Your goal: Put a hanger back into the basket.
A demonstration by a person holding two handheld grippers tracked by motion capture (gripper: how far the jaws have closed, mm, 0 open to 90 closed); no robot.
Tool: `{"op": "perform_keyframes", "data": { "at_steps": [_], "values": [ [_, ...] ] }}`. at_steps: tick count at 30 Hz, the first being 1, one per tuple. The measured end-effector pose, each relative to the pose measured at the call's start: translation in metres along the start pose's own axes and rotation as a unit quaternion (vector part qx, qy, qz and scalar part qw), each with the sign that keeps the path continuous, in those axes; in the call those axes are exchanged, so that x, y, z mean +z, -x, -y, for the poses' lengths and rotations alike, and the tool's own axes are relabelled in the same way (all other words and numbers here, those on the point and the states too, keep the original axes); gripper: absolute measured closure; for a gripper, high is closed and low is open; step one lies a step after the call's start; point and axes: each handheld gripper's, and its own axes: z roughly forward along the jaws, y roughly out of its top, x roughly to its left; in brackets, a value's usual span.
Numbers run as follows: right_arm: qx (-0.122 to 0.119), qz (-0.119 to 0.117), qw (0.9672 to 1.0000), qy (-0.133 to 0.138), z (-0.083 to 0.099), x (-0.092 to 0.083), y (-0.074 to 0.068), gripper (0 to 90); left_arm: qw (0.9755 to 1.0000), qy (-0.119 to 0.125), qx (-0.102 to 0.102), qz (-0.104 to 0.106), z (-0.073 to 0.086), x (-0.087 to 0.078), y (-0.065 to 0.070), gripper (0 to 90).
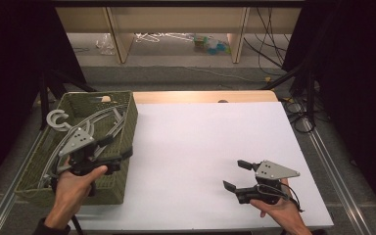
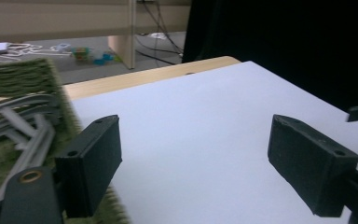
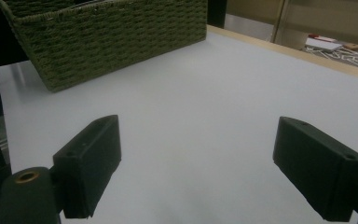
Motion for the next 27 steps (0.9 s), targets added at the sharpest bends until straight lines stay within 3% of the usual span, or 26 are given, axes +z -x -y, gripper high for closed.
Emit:
{"op": "perform_keyframes", "data": {
  "at_steps": [1,2,3,4,5,6,8,9,12,13,15,19,20,24,26,27],
  "values": [
    [0.008,0.001,0.9999,-0.014,-0.001,-0.002,-0.001,16.0,1.0,0.001,0.004,0.001,0.002,0.002,0.004,17.4],
    [0.004,0.004,0.9999,-0.009,-0.001,-0.001,0.0,16.0,0.9999,0.003,0.011,0.005,0.004,0.004,0.007,17.4],
    [0.001,0.004,1.0,0.002,0.0,0.0,0.0,16.0,0.9999,0.005,0.006,0.01,0.006,0.006,0.012,17.4],
    [0.001,0.001,1.0,-0.001,0.0,-0.001,-0.001,16.0,0.9996,0.007,0.021,0.019,0.008,0.008,0.013,17.4],
    [0.0,0.007,0.9999,-0.013,-0.001,-0.004,-0.001,16.0,0.9994,0.008,0.022,0.025,0.01,0.01,0.016,17.4],
    [0.002,0.002,1.0,0.005,0.0,-0.001,-0.001,16.0,0.9995,0.006,0.015,0.028,0.012,0.011,0.021,17.4],
    [0.002,-0.001,1.0,0.006,0.0,0.0,-0.001,16.0,0.9994,0.005,0.0,0.033,0.015,0.012,0.029,17.4],
    [-0.002,0.007,0.9999,-0.012,-0.001,-0.003,-0.001,16.0,0.9991,0.007,0.006,0.04,0.016,0.012,0.031,17.4],
    [-0.001,0.0,1.0,0.006,0.0,-0.001,0.0,16.0,0.9989,0.012,0.004,0.045,0.021,0.014,0.036,17.3],
    [0.002,0.002,1.0,0.0,0.0,-0.003,-0.001,16.0,0.999,0.013,0.001,0.042,0.023,0.015,0.038,17.3],
    [-0.001,0.004,1.0,-0.002,0.0,-0.004,0.001,16.0,0.9988,0.013,0.01,0.047,0.027,0.017,0.04,17.3],
    [0.007,0.002,1.0,0.0,-0.001,-0.005,-0.001,16.0,0.9985,0.02,0.005,0.051,0.033,0.019,0.043,17.3],
    [-0.003,0.004,1.0,0.005,-0.001,-0.005,0.0,16.0,0.9984,0.024,0.012,0.049,0.034,0.02,0.042,17.3],
    [0.008,-0.004,1.0,0.004,-0.002,-0.006,-0.002,16.0,0.9981,0.024,0.0,0.057,0.042,0.022,0.044,17.3],
    [0.007,0.006,0.9999,0.009,-0.002,-0.007,-0.002,16.0,0.9983,0.021,-0.004,0.054,0.046,0.024,0.046,17.1],
    [0.008,0.004,0.9999,0.01,-0.002,-0.008,-0.001,16.0,0.9984,0.022,0.011,0.051,0.047,0.024,0.046,17.1]
  ]
}}
